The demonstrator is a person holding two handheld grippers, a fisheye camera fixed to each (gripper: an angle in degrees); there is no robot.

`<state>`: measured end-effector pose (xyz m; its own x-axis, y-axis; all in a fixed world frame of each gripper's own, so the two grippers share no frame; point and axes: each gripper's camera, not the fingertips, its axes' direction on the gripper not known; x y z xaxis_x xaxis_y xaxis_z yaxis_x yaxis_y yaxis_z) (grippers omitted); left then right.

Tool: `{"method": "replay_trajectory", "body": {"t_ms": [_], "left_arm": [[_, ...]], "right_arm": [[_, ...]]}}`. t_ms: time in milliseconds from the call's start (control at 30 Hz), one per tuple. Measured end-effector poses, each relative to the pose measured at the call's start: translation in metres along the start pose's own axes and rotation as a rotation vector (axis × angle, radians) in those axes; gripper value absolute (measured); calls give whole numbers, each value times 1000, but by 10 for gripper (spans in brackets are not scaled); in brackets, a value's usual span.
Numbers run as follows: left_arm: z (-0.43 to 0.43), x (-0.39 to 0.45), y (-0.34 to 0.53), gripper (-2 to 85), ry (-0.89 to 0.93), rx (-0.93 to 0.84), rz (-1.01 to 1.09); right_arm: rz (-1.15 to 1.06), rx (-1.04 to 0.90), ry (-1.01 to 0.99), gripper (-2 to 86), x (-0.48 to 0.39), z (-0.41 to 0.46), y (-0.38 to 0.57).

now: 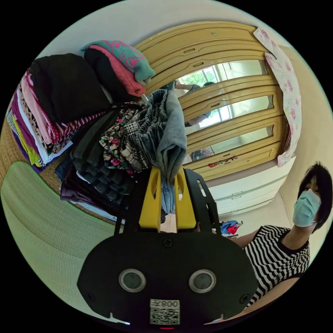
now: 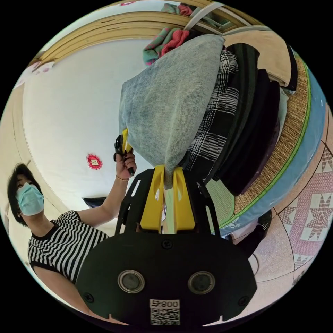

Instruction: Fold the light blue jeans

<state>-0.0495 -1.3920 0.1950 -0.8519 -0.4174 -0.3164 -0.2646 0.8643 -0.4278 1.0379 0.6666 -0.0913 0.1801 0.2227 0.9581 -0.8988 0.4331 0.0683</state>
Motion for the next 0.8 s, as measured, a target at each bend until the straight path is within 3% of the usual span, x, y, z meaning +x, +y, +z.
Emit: {"method": "replay_trajectory", "body": {"t_ms": [267, 400, 533, 633, 800], "left_arm": [[16, 63, -28, 17, -158, 202, 38], [54, 104, -76, 5, -270, 148, 193], [106, 113, -122, 1, -551, 32, 213], [125, 112, -137, 0, -574, 51, 229], [151, 114, -165, 0, -679, 36, 225]], "right_arm": [[26, -26, 100, 8, -30, -42, 17], [-172, -22, 193, 2, -93, -51, -12], [-481, -36, 339, 0, -174, -16, -70], [-634, -5, 448, 0, -210, 23, -104], [-674, -92, 650, -1, -217, 90, -146]]}}
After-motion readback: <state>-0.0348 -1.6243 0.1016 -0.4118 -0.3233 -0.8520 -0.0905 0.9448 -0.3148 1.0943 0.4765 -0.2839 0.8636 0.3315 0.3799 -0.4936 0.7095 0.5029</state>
